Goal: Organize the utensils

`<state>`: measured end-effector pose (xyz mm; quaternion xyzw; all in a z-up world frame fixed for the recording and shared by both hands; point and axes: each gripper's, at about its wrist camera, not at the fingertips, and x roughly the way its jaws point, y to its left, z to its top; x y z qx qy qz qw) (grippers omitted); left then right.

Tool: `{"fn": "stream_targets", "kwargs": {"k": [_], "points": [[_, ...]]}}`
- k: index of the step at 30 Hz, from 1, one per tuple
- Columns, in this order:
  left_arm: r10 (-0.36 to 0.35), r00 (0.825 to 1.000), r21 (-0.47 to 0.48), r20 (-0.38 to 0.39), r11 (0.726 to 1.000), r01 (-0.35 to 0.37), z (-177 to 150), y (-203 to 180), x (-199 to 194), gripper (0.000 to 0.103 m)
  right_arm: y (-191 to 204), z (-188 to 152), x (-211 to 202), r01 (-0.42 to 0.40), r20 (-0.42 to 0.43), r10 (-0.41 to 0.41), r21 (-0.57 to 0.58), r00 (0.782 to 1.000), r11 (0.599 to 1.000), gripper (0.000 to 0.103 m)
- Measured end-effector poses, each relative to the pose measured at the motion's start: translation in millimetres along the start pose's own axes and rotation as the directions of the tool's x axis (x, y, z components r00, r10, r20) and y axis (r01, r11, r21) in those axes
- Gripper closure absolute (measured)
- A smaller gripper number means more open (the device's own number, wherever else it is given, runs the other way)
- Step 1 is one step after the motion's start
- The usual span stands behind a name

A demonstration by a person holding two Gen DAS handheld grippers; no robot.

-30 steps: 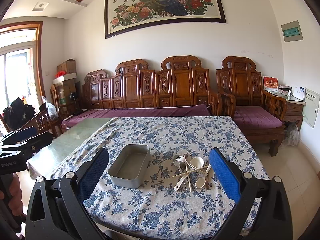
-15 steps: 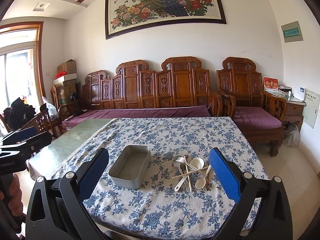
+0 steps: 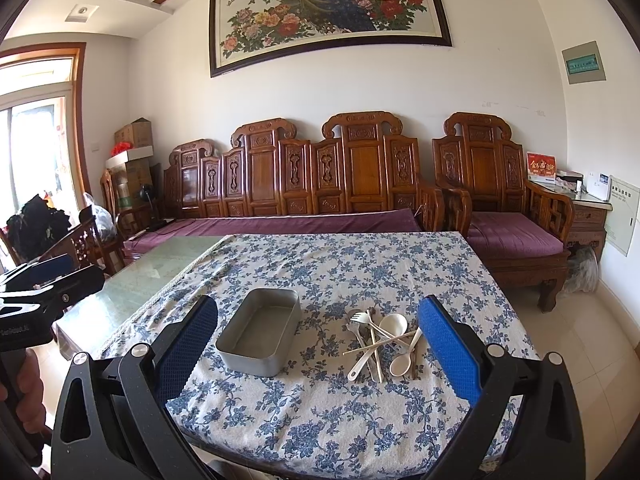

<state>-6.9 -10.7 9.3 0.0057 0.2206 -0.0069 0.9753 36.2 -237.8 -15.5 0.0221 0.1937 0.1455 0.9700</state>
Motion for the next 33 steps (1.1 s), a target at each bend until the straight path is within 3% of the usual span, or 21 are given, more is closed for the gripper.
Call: {"fn": "stream_targets", "kwargs": {"k": [15, 26, 33], "points": [[-0.037, 0.983, 0.031, -0.180, 0.999, 0.043, -33, -2, 74, 0.007, -38, -40, 64, 0.046, -0.103, -0.044, 0.017, 0.994, 0.999, 0.005], [-0.081, 0.974, 0.086, -0.213, 0.991, 0.102, -44, -11, 128, 0.007, -76, -62, 131, 0.131, -0.188, -0.124, 0.028, 0.974, 0.991, 0.011], [-0.138, 0.956, 0.097, -0.257, 0.981, 0.168, -39, -20, 167, 0.007, -110, -66, 177, 0.162, -0.229, -0.144, 0.061, 0.963, 0.985, 0.022]]}}
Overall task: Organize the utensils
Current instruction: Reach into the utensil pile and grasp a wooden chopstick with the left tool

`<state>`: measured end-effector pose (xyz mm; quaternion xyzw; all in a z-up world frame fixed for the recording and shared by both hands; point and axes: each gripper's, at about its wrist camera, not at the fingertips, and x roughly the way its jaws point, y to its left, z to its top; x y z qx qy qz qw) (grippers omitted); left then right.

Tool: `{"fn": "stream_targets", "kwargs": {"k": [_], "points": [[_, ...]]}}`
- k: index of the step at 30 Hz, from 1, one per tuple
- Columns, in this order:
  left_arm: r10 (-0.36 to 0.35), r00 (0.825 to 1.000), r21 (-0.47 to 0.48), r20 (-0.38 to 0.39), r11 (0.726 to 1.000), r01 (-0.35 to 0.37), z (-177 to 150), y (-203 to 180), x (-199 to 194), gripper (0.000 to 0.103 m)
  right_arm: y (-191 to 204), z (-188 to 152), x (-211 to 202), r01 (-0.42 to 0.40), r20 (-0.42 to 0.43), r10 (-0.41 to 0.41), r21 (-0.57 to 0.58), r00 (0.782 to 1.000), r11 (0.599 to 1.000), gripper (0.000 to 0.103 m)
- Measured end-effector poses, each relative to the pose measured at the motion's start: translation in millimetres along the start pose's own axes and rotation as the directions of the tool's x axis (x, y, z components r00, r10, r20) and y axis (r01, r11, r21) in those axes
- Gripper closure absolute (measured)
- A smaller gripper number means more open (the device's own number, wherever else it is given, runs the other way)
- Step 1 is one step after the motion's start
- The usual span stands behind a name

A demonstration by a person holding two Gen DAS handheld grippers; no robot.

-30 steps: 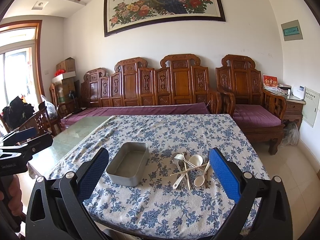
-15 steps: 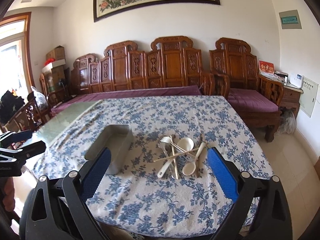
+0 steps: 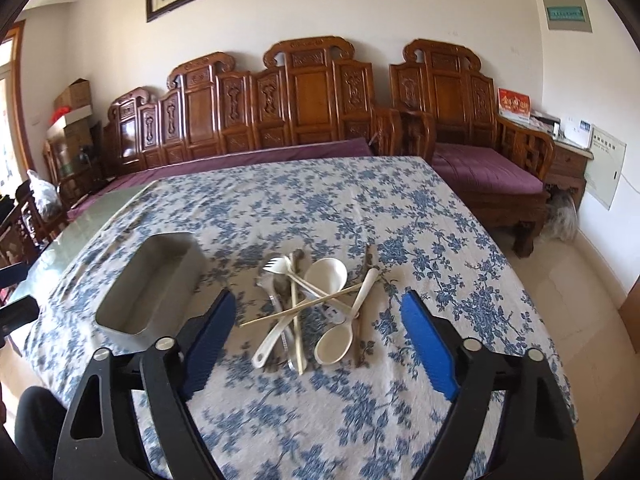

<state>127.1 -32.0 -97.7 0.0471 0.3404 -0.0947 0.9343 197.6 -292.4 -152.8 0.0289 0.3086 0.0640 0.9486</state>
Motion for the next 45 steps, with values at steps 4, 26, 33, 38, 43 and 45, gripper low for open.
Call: {"fn": "stream_targets", "kwargs": {"k": [4, 26, 33, 38, 43, 45], "points": [[-0.052, 0.997, 0.003, -0.049, 0.999, 0.053, 10, -7, 27, 0.007, -14, 0, 29, -0.002, -0.036, 0.003, 0.031, 0.999, 1.000, 0.029], [-0.240, 0.948, 0.058, -0.210, 0.965, 0.257, 26, -78, 173, 0.057, -40, -38, 102, -0.038, -0.211, 0.056, 0.090, 0.976, 0.995, 0.043], [-0.231, 0.933, 0.106, -0.275, 0.957, 0.268, 25, -105, 209, 0.068, -42, -38, 103, -0.031, -0.216, 0.050, 0.091, 0.975, 0.995, 0.043], [-0.250, 0.920, 0.083, -0.300, 0.955, 0.286, 23, -106, 217, 0.088, -41, -40, 104, -0.029, -0.219, 0.044, 0.071, 0.975, 0.997, 0.043], [-0.287, 0.913, 0.059, -0.291, 0.947, 0.316, 19, -102, 203, 0.097, -45, -43, 108, -0.026, -0.234, 0.046, 0.087, 0.971, 0.996, 0.043], [-0.284, 0.918, 0.060, -0.278, 0.948, 0.312, 17, -101, 192, 0.099, -44, -43, 108, -0.033, -0.236, 0.053, 0.088, 0.970, 0.996, 0.043]]}}
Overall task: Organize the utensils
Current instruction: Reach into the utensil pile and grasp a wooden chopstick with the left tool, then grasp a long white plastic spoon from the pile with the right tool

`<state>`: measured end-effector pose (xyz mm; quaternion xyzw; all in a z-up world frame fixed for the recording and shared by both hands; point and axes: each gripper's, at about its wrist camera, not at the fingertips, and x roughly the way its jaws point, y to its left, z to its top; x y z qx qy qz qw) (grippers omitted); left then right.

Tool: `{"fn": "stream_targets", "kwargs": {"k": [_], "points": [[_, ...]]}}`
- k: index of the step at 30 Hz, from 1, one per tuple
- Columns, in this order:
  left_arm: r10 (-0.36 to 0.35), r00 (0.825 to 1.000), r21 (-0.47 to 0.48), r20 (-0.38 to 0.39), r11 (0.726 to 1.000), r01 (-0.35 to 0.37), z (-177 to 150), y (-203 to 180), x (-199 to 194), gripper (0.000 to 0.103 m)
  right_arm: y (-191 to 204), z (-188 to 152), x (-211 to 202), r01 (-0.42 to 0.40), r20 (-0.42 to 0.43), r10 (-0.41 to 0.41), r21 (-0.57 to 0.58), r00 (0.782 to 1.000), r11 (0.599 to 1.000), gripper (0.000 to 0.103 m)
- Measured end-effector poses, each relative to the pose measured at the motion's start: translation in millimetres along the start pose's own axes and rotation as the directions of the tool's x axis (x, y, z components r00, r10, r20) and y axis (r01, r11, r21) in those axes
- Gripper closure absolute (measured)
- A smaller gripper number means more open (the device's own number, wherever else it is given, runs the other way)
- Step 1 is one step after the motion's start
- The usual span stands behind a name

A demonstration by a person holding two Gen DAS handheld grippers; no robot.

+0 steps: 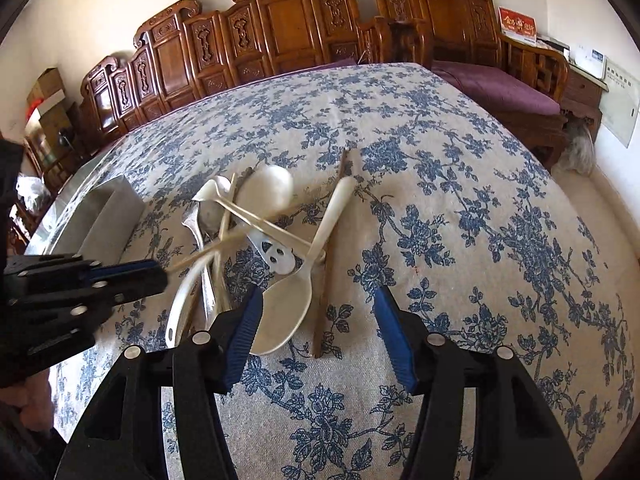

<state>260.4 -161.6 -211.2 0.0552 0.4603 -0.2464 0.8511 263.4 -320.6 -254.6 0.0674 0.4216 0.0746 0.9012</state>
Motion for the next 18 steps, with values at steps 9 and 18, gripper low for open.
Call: {"fn": "stream_targets", "kwargs": {"k": [9, 18], "points": [[0.023, 0.993, -0.015, 0.114, 1.000, -0.022, -18, -12, -57, 0.099, 3, -3, 12, -0.023, -0.040, 0.023, 0.007, 0.999, 1.000, 0.053], [0.032, 0.987, -0.070, 0.159, 0.997, -0.021, -38, -4, -93, 0.099, 12, -5, 21, 0.040, -0.056, -0.042, -0.034, 0.998, 0.999, 0.067]]}}
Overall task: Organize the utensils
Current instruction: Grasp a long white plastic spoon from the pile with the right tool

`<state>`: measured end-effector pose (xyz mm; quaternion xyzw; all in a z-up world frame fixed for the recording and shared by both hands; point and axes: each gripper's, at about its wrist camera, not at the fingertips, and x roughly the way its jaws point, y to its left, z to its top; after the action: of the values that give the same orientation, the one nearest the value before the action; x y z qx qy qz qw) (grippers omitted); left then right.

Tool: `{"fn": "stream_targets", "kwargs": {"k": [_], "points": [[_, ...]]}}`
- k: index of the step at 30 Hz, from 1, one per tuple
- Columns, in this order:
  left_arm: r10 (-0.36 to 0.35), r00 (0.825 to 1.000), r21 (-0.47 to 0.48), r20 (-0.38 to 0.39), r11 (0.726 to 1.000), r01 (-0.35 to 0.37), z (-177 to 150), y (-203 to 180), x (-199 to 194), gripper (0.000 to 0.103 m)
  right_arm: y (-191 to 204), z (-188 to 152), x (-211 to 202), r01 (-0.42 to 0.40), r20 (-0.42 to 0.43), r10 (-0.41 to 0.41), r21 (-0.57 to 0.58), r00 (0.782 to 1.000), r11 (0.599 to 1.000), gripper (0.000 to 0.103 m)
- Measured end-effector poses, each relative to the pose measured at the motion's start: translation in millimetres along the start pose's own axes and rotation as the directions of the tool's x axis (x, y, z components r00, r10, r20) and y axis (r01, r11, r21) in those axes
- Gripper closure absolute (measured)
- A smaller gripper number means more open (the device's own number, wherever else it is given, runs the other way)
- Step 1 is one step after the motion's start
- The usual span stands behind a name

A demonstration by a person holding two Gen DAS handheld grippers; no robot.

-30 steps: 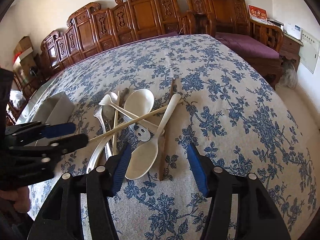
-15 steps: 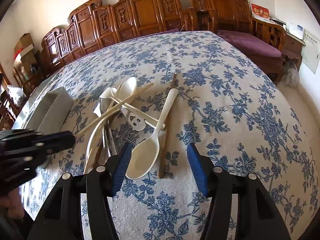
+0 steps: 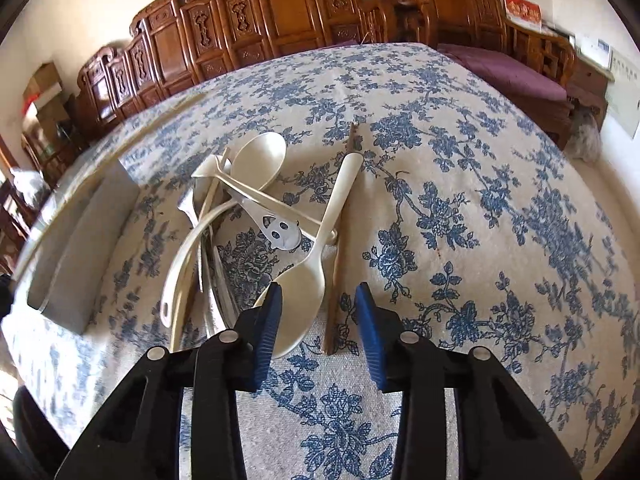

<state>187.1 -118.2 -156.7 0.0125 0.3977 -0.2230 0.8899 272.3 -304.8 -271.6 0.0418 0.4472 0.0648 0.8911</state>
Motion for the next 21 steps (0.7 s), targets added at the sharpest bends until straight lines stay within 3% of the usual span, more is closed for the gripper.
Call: {"fn": "stream_targets", "kwargs": {"k": [5, 6, 13, 21], "points": [[0.023, 1.000, -0.016, 0.002, 1.000, -0.023, -6, 8, -8, 0.099, 1, -4, -2, 0.054, -0.002, -0.054, -0.033, 0.999, 0.998, 0.084], [0.024, 1.000, -0.021, 0.003, 0.999, -0.024, -7, 9, -10, 0.099, 0, -5, -3, 0.046, -0.002, -0.046, -0.030, 0.999, 0.998, 0.093], [0.038, 0.999, -0.033, 0.014, 0.999, -0.037, -11, 15, -19, 0.099, -6, -7, -12, 0.022, 0.019, -0.022, -0.008, 1.000, 1.000, 0.101], [0.055, 0.998, -0.043, 0.026, 0.998, -0.053, -15, 21, -27, 0.099, -9, -5, -29, 0.037, 0.085, -0.037, 0.005, 0.996, 0.999, 0.101]]}}
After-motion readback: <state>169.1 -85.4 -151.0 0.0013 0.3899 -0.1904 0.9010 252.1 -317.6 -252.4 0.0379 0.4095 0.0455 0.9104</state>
